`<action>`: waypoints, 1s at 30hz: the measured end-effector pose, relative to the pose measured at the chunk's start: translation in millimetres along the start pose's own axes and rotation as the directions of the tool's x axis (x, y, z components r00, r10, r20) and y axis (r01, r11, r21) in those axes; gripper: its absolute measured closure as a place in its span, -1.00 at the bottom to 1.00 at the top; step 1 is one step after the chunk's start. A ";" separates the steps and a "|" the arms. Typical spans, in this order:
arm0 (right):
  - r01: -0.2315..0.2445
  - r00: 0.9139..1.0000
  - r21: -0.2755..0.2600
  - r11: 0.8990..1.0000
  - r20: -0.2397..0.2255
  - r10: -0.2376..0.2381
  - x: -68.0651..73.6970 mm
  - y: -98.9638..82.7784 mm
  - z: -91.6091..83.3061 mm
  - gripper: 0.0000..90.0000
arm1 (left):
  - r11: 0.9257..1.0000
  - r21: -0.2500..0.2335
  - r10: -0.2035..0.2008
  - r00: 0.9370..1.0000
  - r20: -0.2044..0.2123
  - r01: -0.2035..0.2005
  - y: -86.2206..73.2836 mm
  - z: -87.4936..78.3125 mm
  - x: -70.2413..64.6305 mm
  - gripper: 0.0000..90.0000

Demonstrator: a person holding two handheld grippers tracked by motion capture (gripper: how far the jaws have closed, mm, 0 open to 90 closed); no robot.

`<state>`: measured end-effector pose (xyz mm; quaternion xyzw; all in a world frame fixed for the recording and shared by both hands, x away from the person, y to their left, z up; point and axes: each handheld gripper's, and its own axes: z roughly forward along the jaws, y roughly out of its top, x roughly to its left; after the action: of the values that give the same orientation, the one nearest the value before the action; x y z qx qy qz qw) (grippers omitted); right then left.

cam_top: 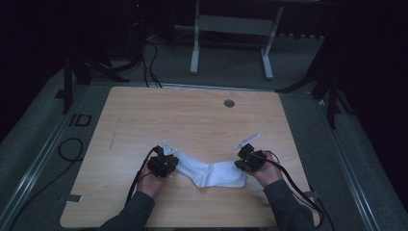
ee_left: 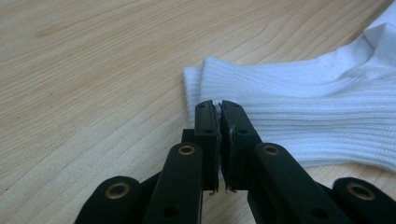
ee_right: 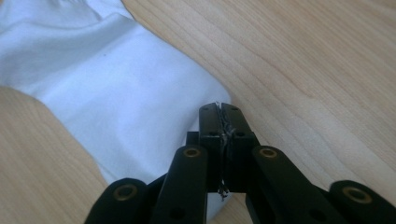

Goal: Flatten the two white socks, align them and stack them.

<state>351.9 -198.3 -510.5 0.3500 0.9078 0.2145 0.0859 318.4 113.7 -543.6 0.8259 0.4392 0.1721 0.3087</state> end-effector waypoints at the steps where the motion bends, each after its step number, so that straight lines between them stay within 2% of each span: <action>1: 0.006 1.000 -0.008 1.000 0.010 -0.006 0.0 -0.6 -2.4 0.97 | 1.000 0.001 -0.001 1.000 0.000 0.001 -0.1 -0.1 -0.2 0.91; 6: 0.001 0.999 -0.043 0.999 0.043 0.001 -0.1 -6.0 -15.4 0.97 | 1.000 -0.003 -0.007 1.000 -0.002 0.007 -0.8 -0.2 -0.7 0.92; 16: -0.051 0.997 -0.046 0.998 0.057 0.053 -10.8 -30.4 -24.7 0.97 | 1.000 0.005 -0.009 1.000 0.002 0.009 -4.5 -3.3 0.1 0.93; 20: -0.074 0.995 -0.072 0.995 0.059 0.078 -16.5 -35.8 -30.5 0.97 | 1.000 0.006 -0.009 1.000 0.002 0.009 -4.7 -3.4 -0.9 0.93; 24: -0.044 0.998 -0.121 0.992 0.048 0.051 -13.9 -34.1 -35.9 0.97 | 1.000 0.005 -0.014 1.000 0.003 0.014 -4.9 -3.8 -0.8 0.93; 30: 0.001 0.999 -0.138 0.990 0.035 0.004 -5.6 -29.5 -28.4 0.96 | 1.000 0.006 -0.014 1.000 0.007 0.014 -5.2 -4.5 -1.3 0.90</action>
<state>329.7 -231.0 -498.3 0.3476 0.8889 0.2705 0.1258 312.0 116.4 -543.7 0.8244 0.4441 0.1657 0.3092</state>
